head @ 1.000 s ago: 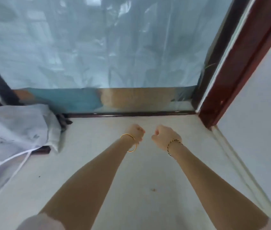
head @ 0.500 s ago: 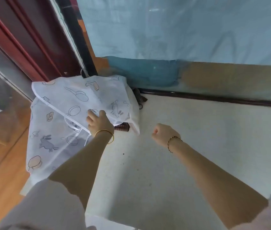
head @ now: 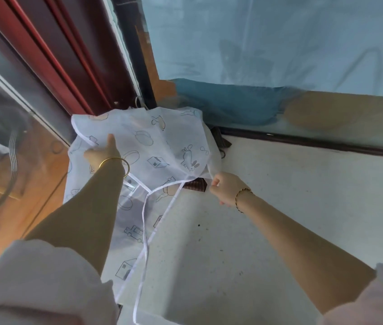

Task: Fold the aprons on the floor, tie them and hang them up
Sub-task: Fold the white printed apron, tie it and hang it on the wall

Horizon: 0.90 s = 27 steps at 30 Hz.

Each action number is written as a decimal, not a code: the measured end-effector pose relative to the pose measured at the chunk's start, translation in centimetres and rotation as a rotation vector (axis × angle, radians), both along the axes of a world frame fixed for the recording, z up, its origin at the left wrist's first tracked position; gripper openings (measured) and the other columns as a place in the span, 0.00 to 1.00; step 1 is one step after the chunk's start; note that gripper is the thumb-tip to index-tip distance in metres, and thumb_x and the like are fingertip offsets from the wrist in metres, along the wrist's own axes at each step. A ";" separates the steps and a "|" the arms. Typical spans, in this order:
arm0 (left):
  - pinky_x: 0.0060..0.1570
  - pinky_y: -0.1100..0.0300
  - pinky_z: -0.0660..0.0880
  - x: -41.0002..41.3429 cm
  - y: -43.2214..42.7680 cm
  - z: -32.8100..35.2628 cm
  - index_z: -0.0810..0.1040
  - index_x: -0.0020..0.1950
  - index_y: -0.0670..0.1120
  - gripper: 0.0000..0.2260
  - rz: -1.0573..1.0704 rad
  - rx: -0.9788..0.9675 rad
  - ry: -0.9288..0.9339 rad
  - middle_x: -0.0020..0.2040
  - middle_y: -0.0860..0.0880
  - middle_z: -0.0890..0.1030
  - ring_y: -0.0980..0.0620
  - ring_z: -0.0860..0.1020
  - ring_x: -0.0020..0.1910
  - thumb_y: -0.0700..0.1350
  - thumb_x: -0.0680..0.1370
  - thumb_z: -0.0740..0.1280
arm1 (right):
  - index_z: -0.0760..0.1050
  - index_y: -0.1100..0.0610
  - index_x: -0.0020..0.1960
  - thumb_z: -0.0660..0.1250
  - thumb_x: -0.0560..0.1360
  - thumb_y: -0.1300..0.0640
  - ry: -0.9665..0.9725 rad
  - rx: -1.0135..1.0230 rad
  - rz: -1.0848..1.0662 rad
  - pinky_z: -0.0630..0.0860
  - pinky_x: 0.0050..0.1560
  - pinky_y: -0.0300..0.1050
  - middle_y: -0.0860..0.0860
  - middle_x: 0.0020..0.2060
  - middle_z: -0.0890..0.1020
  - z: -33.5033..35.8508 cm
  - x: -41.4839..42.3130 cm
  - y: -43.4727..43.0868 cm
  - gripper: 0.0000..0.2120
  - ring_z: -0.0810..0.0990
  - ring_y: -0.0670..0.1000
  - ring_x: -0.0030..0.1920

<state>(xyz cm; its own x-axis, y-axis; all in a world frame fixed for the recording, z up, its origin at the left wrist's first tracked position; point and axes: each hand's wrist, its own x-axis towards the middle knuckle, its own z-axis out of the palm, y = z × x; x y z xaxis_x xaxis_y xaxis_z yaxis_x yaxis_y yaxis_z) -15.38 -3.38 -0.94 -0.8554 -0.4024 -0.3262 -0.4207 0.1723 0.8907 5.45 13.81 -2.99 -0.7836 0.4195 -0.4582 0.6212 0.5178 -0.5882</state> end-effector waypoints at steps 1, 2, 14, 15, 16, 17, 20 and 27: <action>0.51 0.56 0.71 0.1 0.2 0.3 0.69 0.61 0.45 0.21 -0.012 -0.009 0.006 0.51 0.47 0.74 0.47 0.76 0.53 0.54 0.73 0.67 | 0.72 0.71 0.58 0.56 0.74 0.63 0.005 -0.007 -0.010 0.63 0.39 0.45 0.58 0.35 0.70 -0.1 0.0 -0.1 0.16 0.67 0.52 0.37; 0.50 0.56 0.71 0.4 0.5 0.7 0.69 0.57 0.46 0.15 -0.034 -0.007 0.006 0.48 0.48 0.73 0.48 0.75 0.50 0.52 0.75 0.65 | 0.72 0.71 0.59 0.57 0.74 0.64 0.004 -0.021 -0.030 0.63 0.39 0.45 0.60 0.35 0.71 -0.2 0.1 -0.2 0.17 0.67 0.52 0.37; 0.32 0.66 0.76 12.4 9.9 12.3 0.78 0.48 0.44 0.04 -0.711 0.502 -0.175 0.35 0.48 0.84 0.56 0.80 0.29 0.44 0.77 0.68 | 0.58 0.56 0.72 0.73 0.68 0.64 0.374 -0.094 -0.167 0.71 0.54 0.41 0.52 0.65 0.69 1.5 3.4 -0.1 0.38 0.68 0.53 0.66; 0.29 0.67 0.75 13.8 10.7 13.4 0.78 0.49 0.43 0.05 -0.772 0.506 -0.159 0.35 0.48 0.84 0.57 0.79 0.28 0.44 0.77 0.68 | 0.58 0.55 0.73 0.72 0.70 0.64 0.384 -0.094 -0.193 0.71 0.57 0.43 0.52 0.66 0.68 2.0 4.5 0.3 0.37 0.67 0.52 0.67; 0.26 0.68 0.74 15.1 11.4 14.5 0.78 0.50 0.43 0.06 -0.828 0.509 -0.140 0.35 0.49 0.84 0.58 0.78 0.26 0.44 0.77 0.67 | 0.61 0.55 0.72 0.71 0.71 0.63 0.411 -0.105 -0.212 0.71 0.58 0.43 0.51 0.65 0.70 2.4 5.6 0.8 0.34 0.69 0.51 0.65; 0.25 0.68 0.72 16.3 12.1 15.6 0.78 0.51 0.42 0.07 -0.878 0.508 -0.120 0.34 0.50 0.83 0.59 0.78 0.25 0.45 0.77 0.67 | 0.66 0.56 0.68 0.70 0.72 0.63 0.446 -0.095 -0.236 0.73 0.55 0.40 0.51 0.60 0.75 2.7 6.7 1.3 0.26 0.73 0.50 0.61; 0.23 0.70 0.70 20.8 14.0 18.2 0.77 0.51 0.42 0.08 -1.001 0.480 -0.086 0.29 0.53 0.81 0.61 0.77 0.23 0.46 0.78 0.66 | 0.74 0.60 0.46 0.63 0.77 0.59 0.507 -0.016 -0.366 0.71 0.36 0.35 0.52 0.39 0.79 4.4 11.4 2.9 0.05 0.79 0.50 0.38; 0.24 0.70 0.68 31.4 17.5 20.4 0.75 0.38 0.43 0.12 -0.978 0.471 -0.054 0.23 0.52 0.77 0.58 0.70 0.20 0.45 0.80 0.60 | 0.71 0.59 0.44 0.56 0.75 0.64 0.740 -0.042 -0.890 0.81 0.39 0.51 0.57 0.41 0.79 6.7 24.8 8.0 0.06 0.83 0.57 0.40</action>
